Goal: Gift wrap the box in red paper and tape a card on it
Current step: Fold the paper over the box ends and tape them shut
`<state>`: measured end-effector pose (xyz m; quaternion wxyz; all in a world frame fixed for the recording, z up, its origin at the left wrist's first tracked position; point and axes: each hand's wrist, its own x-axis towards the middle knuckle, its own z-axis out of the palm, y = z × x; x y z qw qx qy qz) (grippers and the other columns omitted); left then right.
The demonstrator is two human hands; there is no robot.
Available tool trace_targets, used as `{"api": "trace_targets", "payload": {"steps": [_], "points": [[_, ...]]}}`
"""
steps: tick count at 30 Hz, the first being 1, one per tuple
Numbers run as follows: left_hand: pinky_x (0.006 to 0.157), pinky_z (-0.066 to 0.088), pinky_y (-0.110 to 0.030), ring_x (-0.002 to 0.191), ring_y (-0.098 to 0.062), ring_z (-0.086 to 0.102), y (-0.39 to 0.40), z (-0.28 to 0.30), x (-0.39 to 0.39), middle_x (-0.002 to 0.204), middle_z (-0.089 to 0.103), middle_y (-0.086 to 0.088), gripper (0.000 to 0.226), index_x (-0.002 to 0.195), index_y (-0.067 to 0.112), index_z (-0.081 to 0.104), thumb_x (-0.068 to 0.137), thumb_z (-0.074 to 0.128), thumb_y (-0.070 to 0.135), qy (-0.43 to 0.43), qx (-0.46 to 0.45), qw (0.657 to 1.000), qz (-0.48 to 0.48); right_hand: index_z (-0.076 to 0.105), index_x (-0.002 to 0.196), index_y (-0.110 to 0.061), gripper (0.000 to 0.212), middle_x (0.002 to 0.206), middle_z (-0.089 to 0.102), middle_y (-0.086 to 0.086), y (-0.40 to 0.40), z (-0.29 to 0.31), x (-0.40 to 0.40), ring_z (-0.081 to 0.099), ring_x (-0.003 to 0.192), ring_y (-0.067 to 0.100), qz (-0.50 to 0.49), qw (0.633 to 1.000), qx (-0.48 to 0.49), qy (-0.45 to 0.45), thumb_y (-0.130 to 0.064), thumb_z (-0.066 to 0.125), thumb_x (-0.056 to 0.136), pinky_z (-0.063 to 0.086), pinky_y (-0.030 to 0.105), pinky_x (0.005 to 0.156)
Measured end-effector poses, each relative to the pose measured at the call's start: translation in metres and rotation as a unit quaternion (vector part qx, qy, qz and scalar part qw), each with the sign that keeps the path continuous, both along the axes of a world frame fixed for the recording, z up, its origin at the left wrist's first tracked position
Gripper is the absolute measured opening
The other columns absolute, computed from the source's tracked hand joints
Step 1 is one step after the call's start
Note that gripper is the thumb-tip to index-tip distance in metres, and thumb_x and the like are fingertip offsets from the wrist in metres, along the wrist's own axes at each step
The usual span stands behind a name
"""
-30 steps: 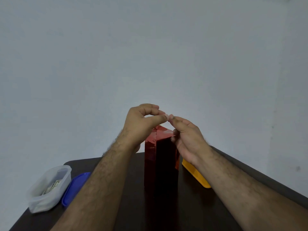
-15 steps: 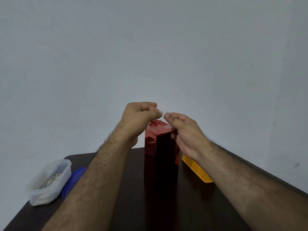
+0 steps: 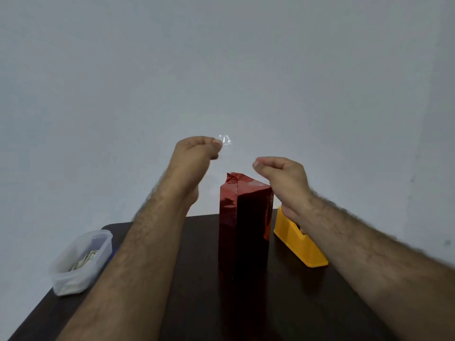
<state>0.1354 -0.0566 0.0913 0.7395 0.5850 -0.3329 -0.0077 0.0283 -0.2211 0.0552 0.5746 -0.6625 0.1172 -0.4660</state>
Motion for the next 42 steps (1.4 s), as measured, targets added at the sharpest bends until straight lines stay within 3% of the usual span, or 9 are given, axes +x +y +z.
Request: {"api": "trace_targets", "payload": {"steps": [3, 6, 10, 14, 23, 26, 31, 35, 42], "points": [[0.078, 0.044, -0.034, 0.094, -0.018, 0.069, 0.007, -0.003, 0.013, 0.114, 0.078, -0.001, 0.009, 0.101, 0.012, 0.078, 0.094, 0.075, 0.018, 0.034, 0.067, 0.997, -0.034, 0.076, 0.123, -0.033, 0.042, 0.139, 0.066, -0.011, -0.024, -0.001, 0.010, 0.054, 0.136, 0.009, -0.021, 0.971, -0.189, 0.144, -0.033, 0.090, 0.083, 0.043, 0.036, 0.117], [0.076, 0.043, -0.036, 0.086, -0.018, 0.061, 0.004, -0.005, 0.018, 0.113, 0.075, 0.000, 0.014, 0.104, 0.012, 0.079, 0.092, 0.077, 0.018, 0.078, 0.104, 0.990, -0.049, 0.061, 0.145, -0.033, 0.075, 0.158, 0.049, -0.001, -0.034, 0.012, 0.020, 0.040, 0.150, 0.019, 0.069, 0.952, -0.185, 0.236, -0.032, 0.094, 0.077, 0.038, 0.035, 0.113], [0.062, 0.041, -0.032, 0.071, -0.016, 0.055, 0.002, -0.010, 0.026, 0.100, 0.071, -0.003, 0.007, 0.100, 0.011, 0.075, 0.094, 0.073, 0.014, 0.113, 0.128, 0.982, -0.080, 0.061, 0.142, -0.026, 0.075, 0.138, 0.065, 0.004, -0.042, 0.026, 0.033, 0.068, 0.114, 0.019, 0.136, 0.913, -0.152, 0.353, -0.029, 0.095, 0.076, 0.056, 0.036, 0.091], [0.058, 0.039, -0.029, 0.064, -0.014, 0.051, 0.002, -0.016, 0.033, 0.085, 0.073, -0.002, 0.009, 0.094, 0.017, 0.068, 0.101, 0.064, 0.015, 0.103, 0.155, 0.977, -0.105, 0.077, 0.116, -0.006, 0.040, 0.108, 0.079, 0.012, -0.049, 0.022, 0.047, 0.076, 0.091, 0.022, 0.189, 0.911, -0.090, 0.356, -0.021, 0.090, 0.081, 0.060, 0.036, 0.086], [0.058, 0.043, -0.028, 0.061, -0.013, 0.050, -0.005, -0.026, 0.034, 0.081, 0.073, -0.003, 0.010, 0.090, 0.013, 0.072, 0.098, 0.069, 0.007, 0.071, 0.186, 0.973, -0.120, 0.077, 0.115, -0.003, 0.035, 0.113, 0.079, 0.016, -0.047, 0.004, 0.051, 0.078, 0.085, 0.027, 0.183, 0.927, 0.076, 0.319, -0.018, 0.086, 0.085, 0.064, 0.037, 0.073], [0.056, 0.042, -0.027, 0.060, -0.013, 0.047, -0.006, -0.029, 0.034, 0.079, 0.072, -0.005, 0.008, 0.089, 0.011, 0.074, 0.097, 0.072, 0.007, 0.077, 0.204, 0.970, -0.109, 0.076, 0.115, -0.003, 0.037, 0.102, 0.081, 0.014, -0.046, 0.003, 0.050, 0.079, 0.078, 0.026, 0.182, 0.926, 0.083, 0.319, -0.019, 0.087, 0.084, 0.063, 0.035, 0.066], [0.060, 0.041, -0.030, 0.062, -0.014, 0.047, -0.010, -0.009, 0.034, 0.075, 0.073, -0.004, 0.002, 0.094, 0.007, 0.075, 0.096, 0.073, 0.007, 0.066, 0.268, 0.958, -0.081, 0.075, 0.116, -0.001, 0.043, 0.101, 0.081, 0.015, -0.048, -0.001, 0.050, 0.080, 0.089, 0.031, 0.177, 0.934, 0.089, 0.297, -0.018, 0.091, 0.080, 0.065, 0.049, 0.088], [0.057, 0.040, -0.029, 0.060, -0.014, 0.045, -0.022, 0.006, 0.030, 0.075, 0.072, -0.005, 0.001, 0.094, 0.006, 0.074, 0.094, 0.075, 0.006, 0.052, 0.334, 0.939, -0.060, 0.074, 0.112, -0.001, 0.036, 0.096, 0.082, 0.015, -0.046, -0.002, 0.047, 0.081, 0.080, 0.030, 0.155, 0.943, 0.081, 0.282, -0.016, 0.089, 0.083, 0.066, 0.042, 0.072], [0.056, 0.038, -0.029, 0.057, -0.015, 0.043, -0.037, 0.009, 0.026, 0.076, 0.067, -0.008, 0.002, 0.092, 0.001, 0.075, 0.091, 0.075, 0.002, 0.021, 0.413, 0.910, -0.012, 0.076, 0.108, 0.000, 0.037, 0.092, 0.082, 0.012, -0.043, -0.001, 0.040, 0.081, 0.078, 0.027, 0.147, 0.948, 0.074, 0.272, -0.018, 0.092, 0.080, 0.065, 0.036, 0.064]]}}
